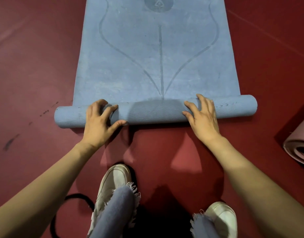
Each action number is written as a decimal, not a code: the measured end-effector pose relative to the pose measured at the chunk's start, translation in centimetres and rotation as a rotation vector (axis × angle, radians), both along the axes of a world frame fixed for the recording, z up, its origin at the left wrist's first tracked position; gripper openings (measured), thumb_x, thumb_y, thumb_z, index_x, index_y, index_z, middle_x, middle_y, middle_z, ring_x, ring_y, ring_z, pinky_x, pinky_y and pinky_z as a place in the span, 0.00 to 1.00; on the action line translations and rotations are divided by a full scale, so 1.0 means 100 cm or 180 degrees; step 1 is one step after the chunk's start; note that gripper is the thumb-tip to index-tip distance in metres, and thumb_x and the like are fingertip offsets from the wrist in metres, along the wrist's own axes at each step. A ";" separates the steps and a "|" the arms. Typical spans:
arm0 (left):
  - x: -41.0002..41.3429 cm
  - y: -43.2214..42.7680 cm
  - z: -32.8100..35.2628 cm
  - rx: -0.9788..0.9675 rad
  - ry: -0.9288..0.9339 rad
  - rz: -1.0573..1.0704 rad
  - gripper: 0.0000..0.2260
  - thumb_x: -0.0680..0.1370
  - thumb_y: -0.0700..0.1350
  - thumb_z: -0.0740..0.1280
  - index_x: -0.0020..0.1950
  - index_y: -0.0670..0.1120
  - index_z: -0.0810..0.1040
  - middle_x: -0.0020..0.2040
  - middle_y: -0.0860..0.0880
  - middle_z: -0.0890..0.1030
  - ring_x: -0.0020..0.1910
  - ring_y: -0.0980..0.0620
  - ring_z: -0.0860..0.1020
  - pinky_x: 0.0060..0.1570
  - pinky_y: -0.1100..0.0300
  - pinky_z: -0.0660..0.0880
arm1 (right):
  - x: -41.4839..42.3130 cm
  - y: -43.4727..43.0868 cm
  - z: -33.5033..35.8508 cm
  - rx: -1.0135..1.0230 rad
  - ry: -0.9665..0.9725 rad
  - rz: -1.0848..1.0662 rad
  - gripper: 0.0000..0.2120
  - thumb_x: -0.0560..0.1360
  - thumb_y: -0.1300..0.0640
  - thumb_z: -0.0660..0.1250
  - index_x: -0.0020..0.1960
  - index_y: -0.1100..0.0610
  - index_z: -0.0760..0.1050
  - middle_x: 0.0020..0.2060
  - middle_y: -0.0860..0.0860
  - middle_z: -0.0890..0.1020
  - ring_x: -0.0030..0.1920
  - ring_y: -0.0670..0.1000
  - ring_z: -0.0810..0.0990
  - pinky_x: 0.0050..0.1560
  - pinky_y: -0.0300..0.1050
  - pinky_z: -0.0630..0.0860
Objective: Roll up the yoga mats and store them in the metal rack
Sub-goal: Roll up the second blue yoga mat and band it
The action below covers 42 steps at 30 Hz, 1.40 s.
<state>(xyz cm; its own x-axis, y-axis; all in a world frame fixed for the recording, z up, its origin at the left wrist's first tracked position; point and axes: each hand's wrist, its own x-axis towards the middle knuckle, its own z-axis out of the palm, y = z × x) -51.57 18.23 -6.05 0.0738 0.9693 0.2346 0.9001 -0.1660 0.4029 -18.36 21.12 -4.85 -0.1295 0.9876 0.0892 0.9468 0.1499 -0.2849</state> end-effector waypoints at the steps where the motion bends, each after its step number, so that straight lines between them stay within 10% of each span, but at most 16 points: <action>1: 0.001 0.001 0.001 -0.0063 0.0155 0.0142 0.28 0.73 0.66 0.62 0.60 0.46 0.78 0.58 0.38 0.70 0.57 0.40 0.67 0.61 0.44 0.62 | -0.002 0.002 -0.001 0.0125 -0.0025 -0.0139 0.21 0.75 0.43 0.56 0.58 0.53 0.79 0.61 0.65 0.72 0.62 0.65 0.68 0.64 0.61 0.66; 7: 0.012 0.002 0.003 0.0240 0.0776 0.0393 0.24 0.77 0.61 0.59 0.64 0.46 0.77 0.55 0.39 0.74 0.55 0.41 0.66 0.57 0.46 0.61 | -0.009 0.004 -0.007 0.0470 -0.0398 -0.0272 0.19 0.78 0.49 0.55 0.63 0.54 0.76 0.56 0.62 0.75 0.55 0.59 0.64 0.55 0.59 0.73; 16: 0.021 0.018 0.001 0.0192 0.0323 0.0625 0.19 0.78 0.57 0.62 0.51 0.41 0.76 0.53 0.40 0.76 0.52 0.39 0.72 0.58 0.46 0.66 | -0.002 0.007 -0.005 0.0114 0.0025 -0.0068 0.24 0.78 0.49 0.49 0.66 0.61 0.71 0.70 0.60 0.68 0.72 0.60 0.63 0.73 0.55 0.53; 27: 0.023 0.023 0.000 0.0377 0.0457 0.0659 0.18 0.80 0.55 0.61 0.56 0.41 0.76 0.52 0.39 0.75 0.50 0.40 0.70 0.53 0.47 0.66 | 0.000 0.021 -0.004 0.0351 -0.0051 -0.0206 0.21 0.78 0.48 0.55 0.64 0.56 0.75 0.59 0.64 0.72 0.58 0.58 0.60 0.53 0.58 0.75; 35: 0.011 0.018 -0.005 0.0275 0.0331 0.0158 0.29 0.73 0.60 0.69 0.61 0.39 0.73 0.58 0.36 0.72 0.57 0.38 0.68 0.62 0.42 0.66 | 0.012 0.016 -0.011 0.0090 -0.0253 0.0122 0.30 0.75 0.43 0.63 0.73 0.54 0.64 0.71 0.62 0.63 0.70 0.61 0.57 0.73 0.60 0.51; 42: -0.002 0.031 -0.007 0.0165 -0.0119 0.0014 0.30 0.70 0.62 0.69 0.65 0.44 0.75 0.61 0.38 0.72 0.59 0.39 0.68 0.64 0.45 0.66 | 0.005 0.029 0.001 0.0066 -0.0005 0.0257 0.34 0.67 0.38 0.67 0.71 0.46 0.68 0.70 0.55 0.68 0.68 0.62 0.58 0.70 0.67 0.53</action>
